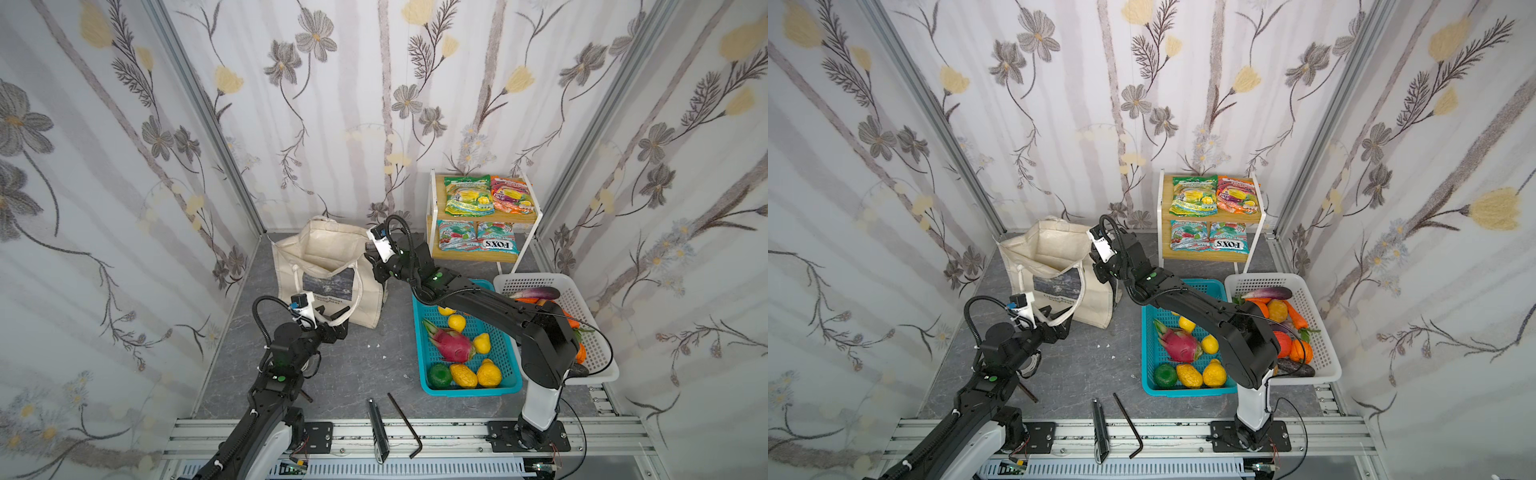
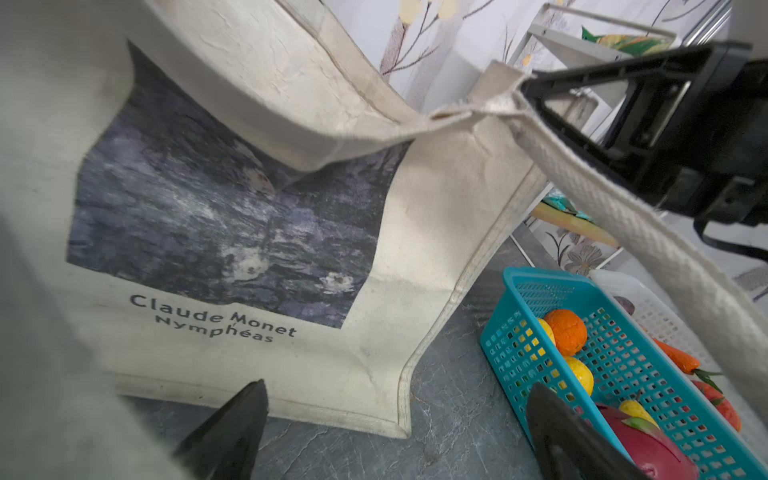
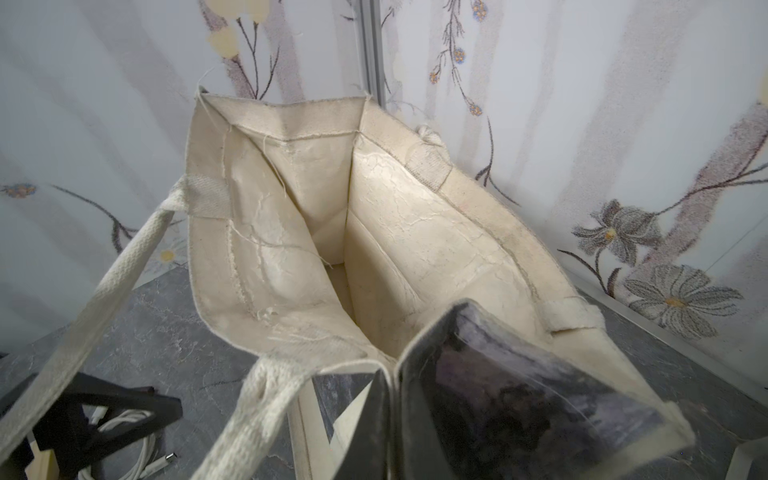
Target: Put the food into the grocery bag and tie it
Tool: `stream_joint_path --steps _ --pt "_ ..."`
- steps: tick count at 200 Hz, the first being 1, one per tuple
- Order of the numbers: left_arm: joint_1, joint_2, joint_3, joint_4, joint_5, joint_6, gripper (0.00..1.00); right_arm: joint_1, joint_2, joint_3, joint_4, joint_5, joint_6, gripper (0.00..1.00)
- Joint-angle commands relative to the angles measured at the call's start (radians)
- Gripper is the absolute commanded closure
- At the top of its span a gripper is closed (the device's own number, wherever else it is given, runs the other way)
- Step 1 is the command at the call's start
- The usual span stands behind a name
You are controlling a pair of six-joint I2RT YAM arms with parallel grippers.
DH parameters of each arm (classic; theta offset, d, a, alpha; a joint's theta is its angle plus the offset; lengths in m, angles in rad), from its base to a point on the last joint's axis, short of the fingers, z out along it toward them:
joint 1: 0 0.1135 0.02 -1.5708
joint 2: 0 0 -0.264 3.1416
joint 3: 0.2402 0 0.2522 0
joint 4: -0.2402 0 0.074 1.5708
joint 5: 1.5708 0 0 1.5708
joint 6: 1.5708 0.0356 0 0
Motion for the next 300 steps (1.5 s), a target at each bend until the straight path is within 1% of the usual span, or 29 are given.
stream_joint_path --steps 1,27,55,65,78,88,97,106,118,123,142,143,155,172,184,194,203,213,230,244,254,261,265,269,278,288,298,299,300 --pt "-0.048 0.058 0.044 -0.073 -0.017 0.085 0.0 -0.022 0.029 0.09 -0.034 0.04 0.123 1.0" --pt "-0.11 0.061 0.064 -0.126 -0.099 0.141 0.0 -0.045 0.076 0.212 -0.106 0.077 0.189 1.0" --pt "-0.188 0.019 0.081 -0.202 -0.277 0.196 0.0 -0.058 0.1 0.283 -0.13 0.07 0.231 1.0" --pt "-0.193 0.016 0.092 -0.206 -0.276 0.196 0.0 -0.056 0.108 0.294 -0.137 0.059 0.23 1.0" --pt "-0.192 -0.019 0.094 -0.178 -0.227 0.178 0.0 -0.053 0.114 0.286 -0.153 0.036 0.232 1.0" --pt "-0.193 -0.071 0.09 -0.144 -0.207 0.145 0.0 -0.045 0.113 0.269 -0.168 0.027 0.236 1.0" --pt "-0.192 -0.133 0.088 -0.108 -0.22 0.098 0.0 -0.035 0.103 0.239 -0.177 0.029 0.239 1.0" --pt "-0.191 -0.193 0.082 -0.075 -0.298 -0.006 0.0 -0.026 0.088 0.194 -0.172 0.042 0.249 1.0" --pt "-0.19 -0.262 0.077 -0.067 -0.459 -0.201 0.0 -0.012 0.061 0.128 -0.142 0.045 0.261 1.0" --pt "-0.186 -0.287 0.075 -0.066 -0.492 -0.258 0.0 -0.004 0.047 0.1 -0.128 0.045 0.27 1.0" --pt "-0.173 -0.335 0.087 -0.037 -0.489 -0.306 0.0 0.023 -0.002 0.016 -0.085 0.038 0.287 1.0" --pt "-0.173 -0.335 0.089 -0.037 -0.489 -0.311 0.0 0.038 -0.004 0.012 -0.084 0.039 0.287 1.0" --pt "-0.168 -0.311 0.116 -0.053 -0.482 -0.383 0.0 0.087 -0.034 -0.027 -0.072 0.05 0.284 1.0" --pt "-0.151 -0.222 0.178 -0.176 -0.52 -0.579 0.0 0.124 -0.074 -0.08 -0.055 0.061 0.286 0.99" --pt "-0.114 -0.14 0.21 -0.192 -0.476 -0.653 0.0 0.145 -0.105 -0.117 -0.039 0.068 0.294 0.95" --pt "-0.078 -0.085 0.229 -0.19 -0.452 -0.707 0.0 0.163 -0.127 -0.143 -0.025 0.08 0.298 0.94" --pt "-0.056 -0.038 0.252 -0.184 -0.459 -0.711 0.0 0.181 -0.142 -0.16 -0.02 0.095 0.294 0.94" --pt "-0.04 0.015 0.281 -0.186 -0.477 -0.669 0.0 0.195 -0.155 -0.174 -0.017 0.113 0.283 0.93" --pt "-0.002 0.116 0.334 -0.186 -0.462 -0.605 0.01 0.215 -0.172 -0.192 0.0 0.107 0.268 0.92" --pt "0.023 0.193 0.375 -0.182 -0.428 -0.557 0.09 0.228 -0.182 -0.202 0.014 0.088 0.25 0.92" --pt "0.034 0.234 0.39 -0.158 -0.39 -0.532 0.23 0.238 -0.187 -0.208 0.024 0.073 0.234 0.91" --pt "0.044 0.257 0.396 -0.135 -0.342 -0.522 0.42 0.242 -0.193 -0.211 0.029 0.067 0.227 0.89" --pt "0.049 0.268 0.401 -0.126 -0.32 -0.516 0.62 0.243 -0.195 -0.213 0.029 0.062 0.224 0.87" --pt "0.052 0.277 0.407 -0.125 -0.305 -0.512 0.77 0.243 -0.199 -0.214 0.029 0.056 0.224 0.86" --pt "0.06 0.283 0.417 -0.127 -0.282 -0.495 1.0 0.242 -0.213 -0.219 0.029 0.053 0.226 0.75" --pt "0.068 0.267 0.421 -0.139 -0.268 -0.477 1.0 0.237 -0.237 -0.227 0.028 0.053 0.229 0.55" --pt "0.075 0.239 0.424 -0.165 -0.26 -0.454 1.0 0.233 -0.268 -0.241 0.03 0.053 0.235 0.38" --pt "0.077 0.236 0.425 -0.169 -0.258 -0.453 1.0 0.231 -0.277 -0.245 0.031 0.052 0.236 0.35" --pt "0.078 0.233 0.425 -0.172 -0.255 -0.452 1.0 0.231 -0.277 -0.245 0.031 0.052 0.236 0.35"
